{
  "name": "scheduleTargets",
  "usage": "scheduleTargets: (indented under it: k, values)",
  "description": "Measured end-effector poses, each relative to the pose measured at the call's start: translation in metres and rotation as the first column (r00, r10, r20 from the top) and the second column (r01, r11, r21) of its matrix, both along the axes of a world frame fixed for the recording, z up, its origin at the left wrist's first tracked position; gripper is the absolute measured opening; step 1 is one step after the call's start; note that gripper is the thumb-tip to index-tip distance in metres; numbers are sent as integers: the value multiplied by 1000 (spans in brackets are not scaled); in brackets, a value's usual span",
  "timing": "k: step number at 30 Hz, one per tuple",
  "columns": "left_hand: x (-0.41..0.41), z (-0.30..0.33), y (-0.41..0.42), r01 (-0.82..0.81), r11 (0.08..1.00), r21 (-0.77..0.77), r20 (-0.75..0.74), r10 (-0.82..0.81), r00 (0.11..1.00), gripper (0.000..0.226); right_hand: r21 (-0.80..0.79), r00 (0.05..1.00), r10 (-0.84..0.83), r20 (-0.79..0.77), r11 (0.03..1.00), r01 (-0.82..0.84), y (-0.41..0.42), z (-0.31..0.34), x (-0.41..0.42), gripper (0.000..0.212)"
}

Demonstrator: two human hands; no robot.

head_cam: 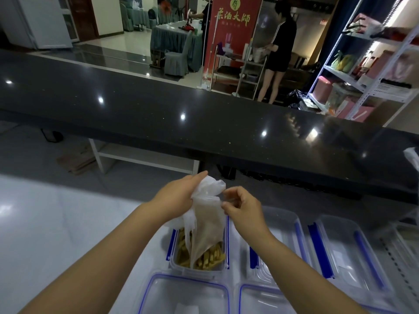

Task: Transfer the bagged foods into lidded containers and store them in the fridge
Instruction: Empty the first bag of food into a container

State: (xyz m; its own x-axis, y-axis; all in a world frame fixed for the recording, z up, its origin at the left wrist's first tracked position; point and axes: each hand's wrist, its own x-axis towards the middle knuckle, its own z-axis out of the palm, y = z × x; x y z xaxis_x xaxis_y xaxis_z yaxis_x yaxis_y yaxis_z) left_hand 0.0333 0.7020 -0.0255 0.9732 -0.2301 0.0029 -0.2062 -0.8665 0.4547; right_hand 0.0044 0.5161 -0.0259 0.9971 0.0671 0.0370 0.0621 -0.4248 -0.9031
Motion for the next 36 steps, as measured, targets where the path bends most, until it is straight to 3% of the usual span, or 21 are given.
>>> scheduleTargets:
  k: [7, 9, 11, 13, 15, 18, 23, 28, 36]
  values:
    - [1, -5, 4, -16, 1000, -8, -5, 16, 1000, 72, -397, 977, 180, 111, 910, -123, -2, -37, -36, 21]
    - [3, -2, 4, -25, 999, -24, -2, 25, 1000, 70, -591, 886, 399, 235, 783, -195, 2, -44, -40, 25]
    - [5, 2, 3, -24, 999, -26, 0, 24, 1000, 68, -751, 761, 593, 263, 621, -224, 8, -50, -42, 33]
    - [6, 6, 1, -14, 1000, -25, -2, 14, 1000, 68, -814, 706, 657, 263, 544, -204, 12, -53, -43, 35]
    - [5, 8, -1, 1, 999, -32, 4, -1, 1000, 68, -834, 715, 644, 271, 528, -159, 13, -52, -41, 31]
    - [3, 6, -2, 4, 999, -44, 9, -4, 1000, 69, -819, 746, 592, 303, 562, -113, 11, -54, -37, 28]
    - [3, -4, 5, -8, 1000, -16, 30, 9, 1000, 71, -688, 810, 468, 355, 716, -112, -2, -49, -35, 17]
    - [-2, -7, 8, -11, 1000, -22, 22, 11, 1000, 79, -585, 853, 358, 379, 807, -79, -11, -44, -28, 10]
    - [0, -10, 9, -13, 999, -31, 11, 13, 1000, 74, -423, 950, 191, 248, 903, -71, -15, -38, -22, 11]
